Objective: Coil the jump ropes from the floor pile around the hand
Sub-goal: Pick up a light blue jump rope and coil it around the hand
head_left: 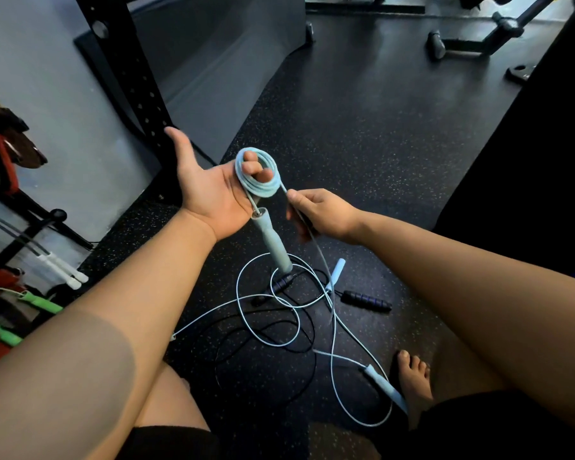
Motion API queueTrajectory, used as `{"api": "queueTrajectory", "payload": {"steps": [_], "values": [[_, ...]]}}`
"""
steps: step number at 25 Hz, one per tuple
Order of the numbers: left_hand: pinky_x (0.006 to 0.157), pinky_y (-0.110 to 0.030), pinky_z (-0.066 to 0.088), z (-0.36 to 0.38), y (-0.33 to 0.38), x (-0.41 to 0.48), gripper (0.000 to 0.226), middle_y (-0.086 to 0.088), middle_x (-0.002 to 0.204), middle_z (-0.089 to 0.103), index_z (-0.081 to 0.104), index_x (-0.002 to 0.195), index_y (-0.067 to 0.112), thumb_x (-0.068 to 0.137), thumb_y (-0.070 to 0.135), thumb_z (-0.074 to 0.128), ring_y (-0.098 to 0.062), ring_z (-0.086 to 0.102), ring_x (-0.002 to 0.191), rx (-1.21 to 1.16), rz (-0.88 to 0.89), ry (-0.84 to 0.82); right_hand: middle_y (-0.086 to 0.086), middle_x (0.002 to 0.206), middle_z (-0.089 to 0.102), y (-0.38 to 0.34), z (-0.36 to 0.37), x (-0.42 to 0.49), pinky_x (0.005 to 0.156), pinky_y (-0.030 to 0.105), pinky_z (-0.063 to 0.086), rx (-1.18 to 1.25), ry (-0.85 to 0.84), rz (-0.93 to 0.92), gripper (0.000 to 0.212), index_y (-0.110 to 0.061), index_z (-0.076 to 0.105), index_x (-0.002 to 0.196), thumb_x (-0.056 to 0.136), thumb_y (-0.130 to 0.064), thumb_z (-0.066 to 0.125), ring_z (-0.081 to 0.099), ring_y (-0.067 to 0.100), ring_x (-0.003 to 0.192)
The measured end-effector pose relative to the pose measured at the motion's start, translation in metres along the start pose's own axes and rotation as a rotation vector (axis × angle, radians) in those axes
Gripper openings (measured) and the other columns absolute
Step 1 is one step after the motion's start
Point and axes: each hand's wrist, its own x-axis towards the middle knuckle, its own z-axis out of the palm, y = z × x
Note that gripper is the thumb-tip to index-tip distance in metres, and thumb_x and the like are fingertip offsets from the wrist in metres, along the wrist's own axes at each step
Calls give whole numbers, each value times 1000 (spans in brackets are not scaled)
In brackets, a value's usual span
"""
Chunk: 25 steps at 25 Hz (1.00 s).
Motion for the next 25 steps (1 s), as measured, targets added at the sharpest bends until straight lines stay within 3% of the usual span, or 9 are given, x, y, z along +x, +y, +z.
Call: {"api": "queueTrajectory", "payload": {"steps": [3, 6, 9, 11, 14, 17, 21, 23, 25], "values": [[106, -37, 50, -6, 3, 3, 111, -8, 85, 63, 57, 108, 3, 70, 102, 22, -35, 70, 104, -16, 102, 46, 8, 59, 52, 2, 1, 1, 54, 30, 40, -122, -67, -6, 32, -13, 62, 88, 106, -34, 44, 53, 26, 54], [90, -49, 59, -6, 1, 7, 112, -14, 105, 55, 49, 125, 0, 73, 98, 32, -42, 52, 136, -116, 200, 78, 6, 60, 53, -6, 2, -1, 50, 27, 47, -189, -176, 48, 27, -1, 61, 106, 105, -25, 49, 54, 22, 49], [96, -61, 55, -7, 4, 12, 115, -15, 121, 49, 48, 135, -8, 79, 92, 35, -38, 60, 115, -167, 310, 159, 5, 61, 57, -13, 2, -8, 58, 35, 56, -203, -360, 217, 28, -5, 63, 101, 107, -26, 45, 61, 22, 54], [98, -60, 54, -9, 5, 15, 116, -17, 133, 48, 40, 144, -8, 83, 90, 29, -34, 62, 117, -78, 327, 232, 4, 58, 55, -17, 1, -11, 58, 33, 55, -205, -403, 212, 26, -9, 65, 95, 106, -24, 47, 59, 20, 53], [97, -46, 54, -12, -1, 19, 113, -23, 132, 60, 42, 144, -3, 85, 90, 14, -32, 72, 111, 307, 204, 365, 3, 58, 48, -29, -6, -10, 50, 28, 49, -148, -373, 88, 19, -11, 70, 91, 101, -16, 55, 48, 14, 48], [111, -47, 43, -15, -13, 21, 109, -22, 116, 73, 59, 121, 1, 85, 89, 6, -28, 74, 104, 700, 43, 390, 3, 58, 46, -37, -15, -10, 49, 27, 48, -75, -383, 27, 17, -12, 73, 94, 100, -16, 58, 46, 17, 50], [114, -48, 41, -11, -22, 16, 138, -30, 105, 68, 63, 117, -15, 75, 94, -11, -32, 67, 99, 1004, -294, 109, -8, 49, 49, -34, -25, -10, 46, 27, 45, -30, -336, -59, 26, 7, 68, 95, 101, -15, 54, 42, 12, 45], [100, -38, 51, -7, -24, 11, 139, -25, 95, 67, 68, 109, -11, 70, 95, -13, -34, 68, 96, 1006, -457, -29, -4, 47, 49, -29, -28, -6, 43, 27, 41, -65, -203, -102, 38, 13, 67, 91, 100, -23, 59, 41, 13, 44], [85, -32, 55, -2, -22, 6, 128, -17, 81, 65, 65, 93, -3, 67, 97, -11, -36, 70, 91, 918, -557, -77, 10, 53, 47, -24, -32, -2, 45, 29, 38, -128, -55, -128, 42, 5, 70, 83, 95, -36, 66, 42, 24, 48]]}}
